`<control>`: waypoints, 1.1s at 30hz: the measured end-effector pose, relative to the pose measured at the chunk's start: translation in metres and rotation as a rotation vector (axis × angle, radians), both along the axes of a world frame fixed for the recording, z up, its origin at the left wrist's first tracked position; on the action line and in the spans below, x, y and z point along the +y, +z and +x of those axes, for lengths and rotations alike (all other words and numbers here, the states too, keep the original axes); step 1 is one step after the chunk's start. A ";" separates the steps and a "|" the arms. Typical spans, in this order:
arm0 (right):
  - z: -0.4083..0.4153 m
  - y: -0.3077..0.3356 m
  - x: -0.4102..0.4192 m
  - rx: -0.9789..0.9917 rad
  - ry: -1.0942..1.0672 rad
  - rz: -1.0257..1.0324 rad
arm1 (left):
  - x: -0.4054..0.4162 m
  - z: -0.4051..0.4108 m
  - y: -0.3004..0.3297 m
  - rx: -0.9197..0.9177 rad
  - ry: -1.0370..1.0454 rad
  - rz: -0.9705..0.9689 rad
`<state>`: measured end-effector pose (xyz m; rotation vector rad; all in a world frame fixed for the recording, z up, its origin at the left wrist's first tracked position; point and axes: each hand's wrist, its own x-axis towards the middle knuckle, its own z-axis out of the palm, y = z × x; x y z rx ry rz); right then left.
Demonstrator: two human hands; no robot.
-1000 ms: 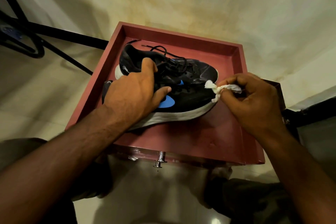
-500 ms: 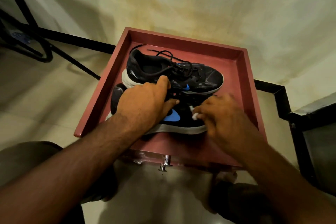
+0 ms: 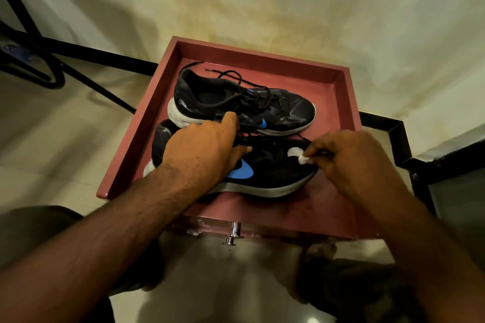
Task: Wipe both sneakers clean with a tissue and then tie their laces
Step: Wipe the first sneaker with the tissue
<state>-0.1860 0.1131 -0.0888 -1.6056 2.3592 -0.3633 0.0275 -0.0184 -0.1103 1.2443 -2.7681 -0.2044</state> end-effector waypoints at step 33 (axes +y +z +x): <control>0.017 -0.001 0.006 -0.199 0.080 0.301 | 0.006 0.002 -0.006 -0.069 -0.065 0.115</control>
